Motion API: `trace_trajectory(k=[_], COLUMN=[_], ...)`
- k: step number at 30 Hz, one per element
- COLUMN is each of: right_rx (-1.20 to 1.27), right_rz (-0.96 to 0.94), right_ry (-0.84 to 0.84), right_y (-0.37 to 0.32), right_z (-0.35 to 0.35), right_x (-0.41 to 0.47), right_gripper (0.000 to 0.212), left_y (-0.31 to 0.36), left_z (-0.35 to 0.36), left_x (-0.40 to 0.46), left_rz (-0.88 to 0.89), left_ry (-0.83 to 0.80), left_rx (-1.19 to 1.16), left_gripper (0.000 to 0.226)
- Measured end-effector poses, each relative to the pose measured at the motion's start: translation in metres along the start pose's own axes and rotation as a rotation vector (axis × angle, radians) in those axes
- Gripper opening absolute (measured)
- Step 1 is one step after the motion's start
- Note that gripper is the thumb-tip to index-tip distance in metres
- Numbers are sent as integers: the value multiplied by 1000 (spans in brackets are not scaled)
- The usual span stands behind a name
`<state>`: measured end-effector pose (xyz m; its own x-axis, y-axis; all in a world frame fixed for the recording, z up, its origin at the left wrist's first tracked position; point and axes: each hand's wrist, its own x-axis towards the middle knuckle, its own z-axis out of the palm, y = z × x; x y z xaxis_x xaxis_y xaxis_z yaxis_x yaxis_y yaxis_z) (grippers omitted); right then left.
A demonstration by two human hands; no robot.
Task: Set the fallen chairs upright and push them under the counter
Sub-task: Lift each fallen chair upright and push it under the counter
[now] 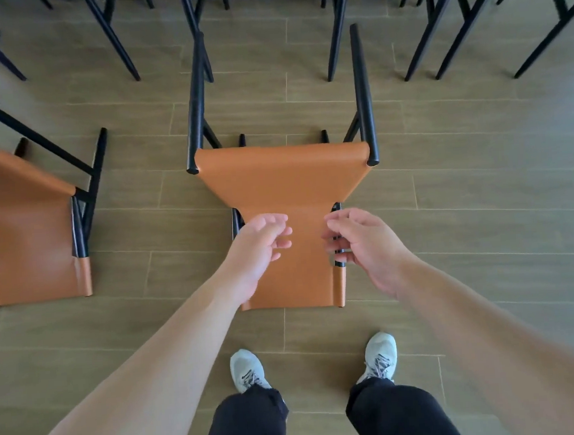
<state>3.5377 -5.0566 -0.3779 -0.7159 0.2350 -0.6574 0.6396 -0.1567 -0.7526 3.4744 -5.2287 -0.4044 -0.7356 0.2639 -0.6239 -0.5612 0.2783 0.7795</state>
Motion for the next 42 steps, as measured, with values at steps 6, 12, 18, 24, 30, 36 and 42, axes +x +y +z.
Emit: trace_trajectory(k=[6,12,18,24,30,36,42], right_rx=[43,-14,-147,-547,-1238,-1775,-1976], right_rz=[30,61,72,59,-131,-386,-373], right_ry=[0,5,18,-24,-157,-255,-339], right_y=[111,240,352,427,487,548,565], right_z=[3,15,32,46,40,26,36], right_x=[110,230,327,370,392,405,398], right_gripper=[12,11,11,30,49,89,100], left_y=[-127,-256,-370,-459,-514,-561,-585], left_z=[25,36,32,25,15,9,3], left_x=[111,214,296,343,348,346,350], left_rz=[-65,-90,-100,-88,41,185,310], left_ry=[60,78,117,139,-67,-131,-43], left_rx=[4,37,57,300,1090,1527,1923], left_gripper=[19,18,16,30,59,87,106])
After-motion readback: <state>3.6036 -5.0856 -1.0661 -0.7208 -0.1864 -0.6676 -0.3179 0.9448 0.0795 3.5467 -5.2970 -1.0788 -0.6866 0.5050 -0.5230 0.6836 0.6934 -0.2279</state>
